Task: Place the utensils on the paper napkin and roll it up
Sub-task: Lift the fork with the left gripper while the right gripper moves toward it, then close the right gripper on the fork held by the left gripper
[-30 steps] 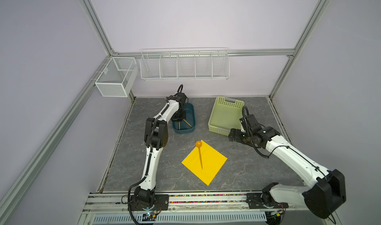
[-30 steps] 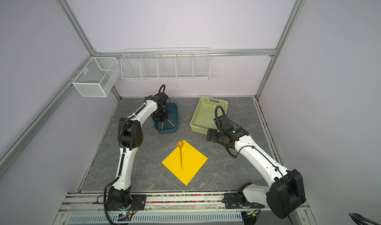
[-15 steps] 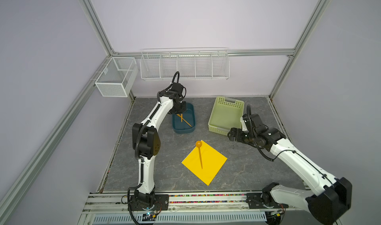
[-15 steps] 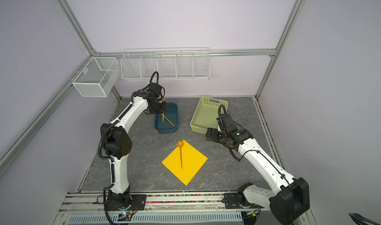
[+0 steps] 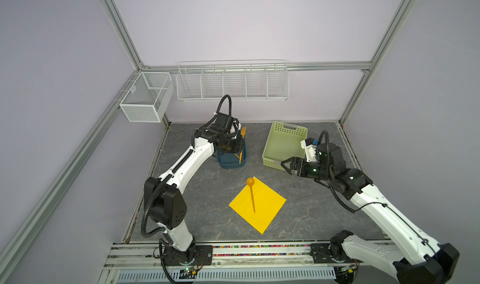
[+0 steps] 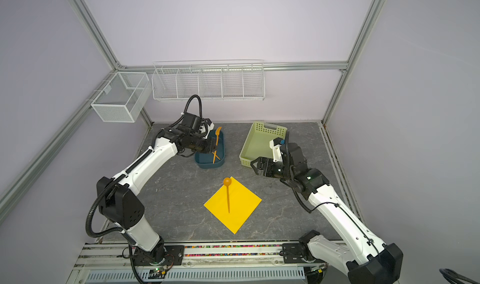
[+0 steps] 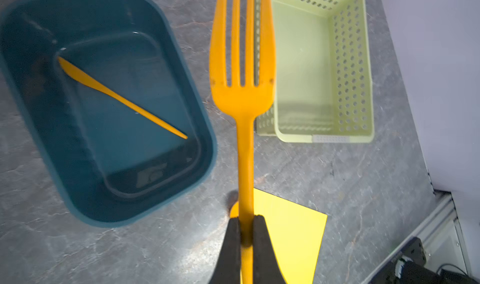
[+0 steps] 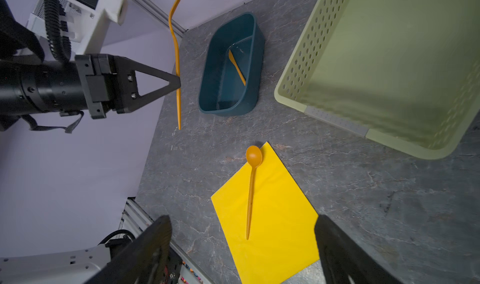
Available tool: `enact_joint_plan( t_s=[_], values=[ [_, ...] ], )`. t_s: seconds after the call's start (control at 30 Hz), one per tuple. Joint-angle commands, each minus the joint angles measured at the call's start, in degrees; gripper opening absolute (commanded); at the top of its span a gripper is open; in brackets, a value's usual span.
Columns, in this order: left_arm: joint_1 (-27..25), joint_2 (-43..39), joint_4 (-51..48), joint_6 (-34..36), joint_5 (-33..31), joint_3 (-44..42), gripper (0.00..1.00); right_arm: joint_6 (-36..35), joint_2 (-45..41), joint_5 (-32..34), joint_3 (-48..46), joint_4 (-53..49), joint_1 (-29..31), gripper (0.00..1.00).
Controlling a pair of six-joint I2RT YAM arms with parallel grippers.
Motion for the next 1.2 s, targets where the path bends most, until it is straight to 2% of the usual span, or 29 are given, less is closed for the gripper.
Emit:
enact_joint_plan(
  t_s=[0.0,0.2,0.4,0.5,0.57,0.67,0.97,1.17],
  values=[
    [-3.36,-3.54,2.58,-0.05,-0.46,-3.48,0.03,3.10,0.59,-0.73,-0.96,3.42,2.12,0.87],
    [-9.57,-8.18,5.52,-4.00,-3.32,-10.12,0.03,9.40,4.28,-0.11,-1.95,9.27,5.37,0.79],
    [-13.32,-10.87,6.87,-6.22,-5.65,-13.67,0.03,11.68,9.72,1.45,0.10,13.59,8.28,0.67],
    [-13.81,-11.87,7.75,-7.20,-5.69,-15.36,0.03,12.46,12.57,1.49,1.19,15.45,9.15,0.60],
    [-14.04,-12.49,7.94,-7.48,-5.86,-16.30,0.03,12.80,14.02,1.41,1.77,16.67,9.61,0.53],
    [-14.16,-13.21,8.78,-7.94,-5.47,-17.68,0.03,13.66,15.85,1.15,2.69,18.35,9.99,0.48],
    [-14.43,-14.03,9.34,-8.26,-5.29,-19.02,0.03,14.72,20.91,-0.25,5.75,20.32,10.96,0.43],
    [-14.43,-14.30,9.34,-8.11,-5.42,-18.93,0.03,15.09,22.76,-0.42,6.49,20.19,11.45,0.36]
  ],
)
